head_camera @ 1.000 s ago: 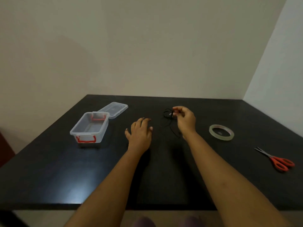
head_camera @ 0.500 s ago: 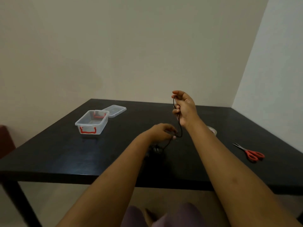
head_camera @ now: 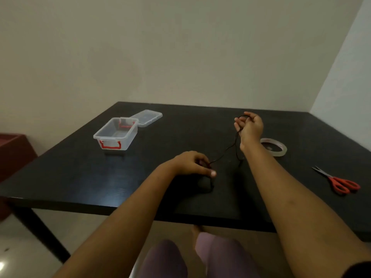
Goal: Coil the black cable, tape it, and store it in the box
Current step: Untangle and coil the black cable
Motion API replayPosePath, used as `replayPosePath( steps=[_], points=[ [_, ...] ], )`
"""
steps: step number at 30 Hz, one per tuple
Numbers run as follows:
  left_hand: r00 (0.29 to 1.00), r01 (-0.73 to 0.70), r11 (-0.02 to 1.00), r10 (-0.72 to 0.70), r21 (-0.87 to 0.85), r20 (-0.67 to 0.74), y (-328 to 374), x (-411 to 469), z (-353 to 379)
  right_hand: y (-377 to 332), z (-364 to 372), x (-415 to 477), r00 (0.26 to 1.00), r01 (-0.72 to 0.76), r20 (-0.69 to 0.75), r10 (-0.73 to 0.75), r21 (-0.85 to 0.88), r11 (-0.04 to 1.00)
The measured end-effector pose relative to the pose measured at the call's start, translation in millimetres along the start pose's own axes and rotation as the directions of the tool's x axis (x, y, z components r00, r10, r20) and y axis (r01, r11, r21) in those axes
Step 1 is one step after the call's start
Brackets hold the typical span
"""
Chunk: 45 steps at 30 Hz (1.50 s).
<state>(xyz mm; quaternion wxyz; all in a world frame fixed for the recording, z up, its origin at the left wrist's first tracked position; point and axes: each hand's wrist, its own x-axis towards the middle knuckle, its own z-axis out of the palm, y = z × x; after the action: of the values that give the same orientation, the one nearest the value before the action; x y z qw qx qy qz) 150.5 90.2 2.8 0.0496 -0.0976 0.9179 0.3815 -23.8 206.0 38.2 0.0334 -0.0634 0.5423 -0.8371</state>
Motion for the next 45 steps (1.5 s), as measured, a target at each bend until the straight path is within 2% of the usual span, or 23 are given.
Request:
replayPosePath(
  steps=[2, 3, 6, 8, 11, 13, 15, 17, 19, 22, 25, 26, 27, 29, 32, 35, 38, 41, 45],
  points=[
    [0.999, -0.009, 0.997, 0.005, 0.079, 0.046, -0.5, 8.3, -7.3, 7.5, -1.4, 7.3, 1.0, 0.017, 0.012, -0.017, -0.067, 0.998],
    [1.0, -0.01, 0.994, 0.007, 0.109, 0.022, -1.1, 14.8, -10.1, 11.3, -2.3, 10.1, 0.999, 0.033, 0.029, -0.029, -0.124, 0.992],
    [0.986, 0.016, 0.991, 0.006, 0.132, -0.164, -7.2, 36.0, -16.6, 22.9, -2.8, 16.7, 0.992, 0.102, 0.104, -0.07, -0.353, 0.93],
    [0.952, 0.039, 0.999, -0.033, 0.014, -0.305, -18.5, 50.0, -20.9, 32.7, -3.2, 18.8, 0.98, 0.168, 0.184, -0.077, -0.547, 0.82],
    [0.87, 0.058, 0.994, -0.098, -0.097, -0.483, -36.1, 69.5, -27.3, 50.4, -4.9, 12.9, 0.941, 0.332, 0.318, -0.118, -0.793, 0.51],
    [0.812, 0.071, 0.99, -0.126, -0.118, -0.57, -42.5, 81.7, -31.5, 61.1, -4.2, 2.2, 0.883, 0.469, 0.419, -0.212, -0.806, 0.361],
    [0.765, 0.066, 0.985, -0.151, -0.158, -0.626, -45.9, 94.9, -36.5, 67.8, 3.7, -3.3, 0.806, 0.59, 0.51, -0.301, -0.74, 0.324],
    [0.727, 0.039, 0.98, -0.164, -0.198, -0.667, -50.3, 105.0, -40.5, 72.0, 15.3, -4.8, 0.787, 0.617, 0.567, -0.245, -0.712, 0.335],
    [0.709, 0.002, 0.978, -0.148, -0.208, -0.69, -54.7, 113.4, -44.0, 77.7, 27.2, 1.3, 0.8, 0.59, 0.594, -0.092, -0.749, 0.302],
    [0.734, -0.049, 0.97, -0.125, -0.236, -0.667, -58.0, 116.7, -48.6, 81.2, 37.3, 12.0, 0.817, 0.535, 0.576, 0.034, -0.779, 0.328],
    [0.821, -0.145, 0.927, -0.082, -0.345, -0.565, -61.7, 118.2, -55.1, 88.4, 41.3, 22.3, 0.785, 0.58, 0.616, 0.074, -0.771, 0.262],
    [0.841, -0.176, 0.907, -0.064, -0.384, -0.537, -60.8, 117.6, -57.4, 89.5, 41.2, 24.3, 0.778, 0.586, 0.625, 0.063, -0.758, 0.286],
    [0.854, -0.188, 0.898, -0.052, -0.399, -0.518, -61.1, 118.4, -59.0, 90.3, 41.6, 26.1, 0.776, 0.577, 0.629, 0.044, -0.736, 0.354],
    [0.873, -0.157, 0.931, -0.025, -0.33, -0.486, -58.9, 121.2, -59.4, 91.3, 39.1, 28.4, 0.785, 0.538, 0.619, 0.008, -0.688, 0.488],
    [0.893, -0.118, 0.966, 0.003, -0.228, -0.45, -53.3, 121.7, -54.5, 88.9, 36.4, 27.2, 0.781, 0.533, 0.625, -0.021, -0.648, 0.544],
    [0.854, -0.189, 0.958, 0.052, -0.215, -0.517, -53.5, 123.6, -51.1, 87.4, 37.5, 26.2, 0.786, 0.528, 0.615, -0.067, -0.611, 0.59],
    [0.793, -0.193, 0.944, -0.011, -0.268, -0.609, -54.9, 125.1, -53.0, 85.9, 39.2, 24.7, 0.803, 0.483, 0.587, -0.103, -0.541, 0.688],
    [0.752, -0.237, 0.931, -0.004, -0.276, -0.659, -54.2, 124.4, -52.5, 83.8, 39.1, 22.6, 0.813, 0.443, 0.57, -0.12, -0.47, 0.764],
    [0.729, -0.293, 0.881, -0.045, -0.371, -0.683, -50.7, 123.5, -51.3, 77.2, 42.2, 19.5, 0.882, 0.278, 0.463, -0.082, -0.373, 0.885]
  ],
)
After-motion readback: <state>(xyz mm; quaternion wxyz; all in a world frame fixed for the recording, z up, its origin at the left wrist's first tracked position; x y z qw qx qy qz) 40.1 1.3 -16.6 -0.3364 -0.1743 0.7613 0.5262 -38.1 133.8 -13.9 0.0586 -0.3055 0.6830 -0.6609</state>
